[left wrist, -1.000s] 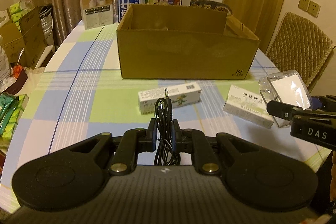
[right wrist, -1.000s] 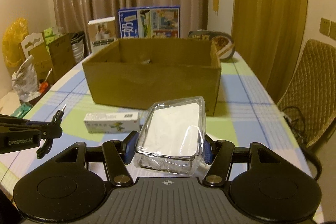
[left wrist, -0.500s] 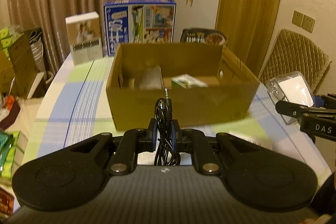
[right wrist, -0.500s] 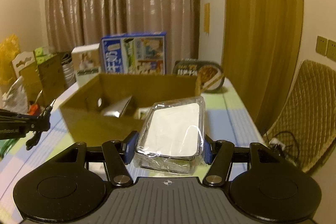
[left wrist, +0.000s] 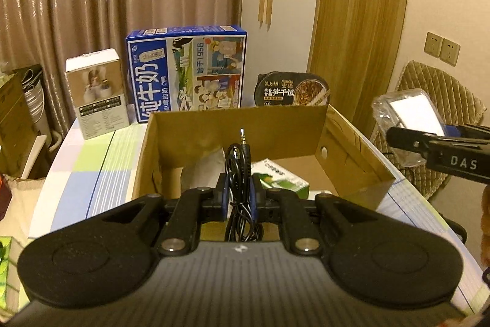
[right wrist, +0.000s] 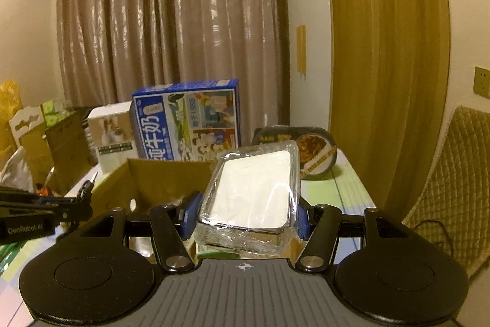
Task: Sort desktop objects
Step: 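Open the left tool to drop the cable into the box while the right tool holds the packet above it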
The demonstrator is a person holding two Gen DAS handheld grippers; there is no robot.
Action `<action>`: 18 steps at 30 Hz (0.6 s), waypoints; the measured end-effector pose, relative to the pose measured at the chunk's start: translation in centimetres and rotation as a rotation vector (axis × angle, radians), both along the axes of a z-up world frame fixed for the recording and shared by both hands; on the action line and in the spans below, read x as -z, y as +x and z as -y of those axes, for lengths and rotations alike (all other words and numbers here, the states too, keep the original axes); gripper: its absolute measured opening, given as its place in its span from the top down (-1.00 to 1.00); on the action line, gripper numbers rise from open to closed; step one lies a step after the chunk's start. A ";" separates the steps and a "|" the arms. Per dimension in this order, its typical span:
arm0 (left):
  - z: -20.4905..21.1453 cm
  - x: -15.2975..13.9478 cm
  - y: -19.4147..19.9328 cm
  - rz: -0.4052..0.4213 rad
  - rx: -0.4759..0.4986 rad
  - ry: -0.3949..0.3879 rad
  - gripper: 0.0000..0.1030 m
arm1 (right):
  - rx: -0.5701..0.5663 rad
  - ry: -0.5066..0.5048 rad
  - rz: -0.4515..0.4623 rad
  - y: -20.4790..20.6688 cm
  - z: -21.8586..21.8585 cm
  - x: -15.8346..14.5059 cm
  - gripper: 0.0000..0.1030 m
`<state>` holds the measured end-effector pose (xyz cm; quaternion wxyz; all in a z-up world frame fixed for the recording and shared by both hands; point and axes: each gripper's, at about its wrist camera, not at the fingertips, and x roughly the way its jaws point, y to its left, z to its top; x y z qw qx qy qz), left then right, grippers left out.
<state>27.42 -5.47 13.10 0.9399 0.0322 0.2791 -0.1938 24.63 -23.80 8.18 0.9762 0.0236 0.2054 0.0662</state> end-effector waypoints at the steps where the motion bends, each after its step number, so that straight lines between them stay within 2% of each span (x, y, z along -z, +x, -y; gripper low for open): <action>1: 0.1 0.2 0.6 -0.003 0.003 -0.007 0.81 | 0.006 0.007 -0.002 0.6 0.0 0.4 -0.11; 13: 1.4 2.4 5.0 -0.013 0.030 -0.039 0.81 | 0.012 0.044 -0.033 5.2 -0.2 1.9 -0.11; 18: 1.3 2.9 6.0 -0.026 0.026 -0.040 0.81 | 0.000 0.021 -0.041 6.2 -1.1 2.9 -0.11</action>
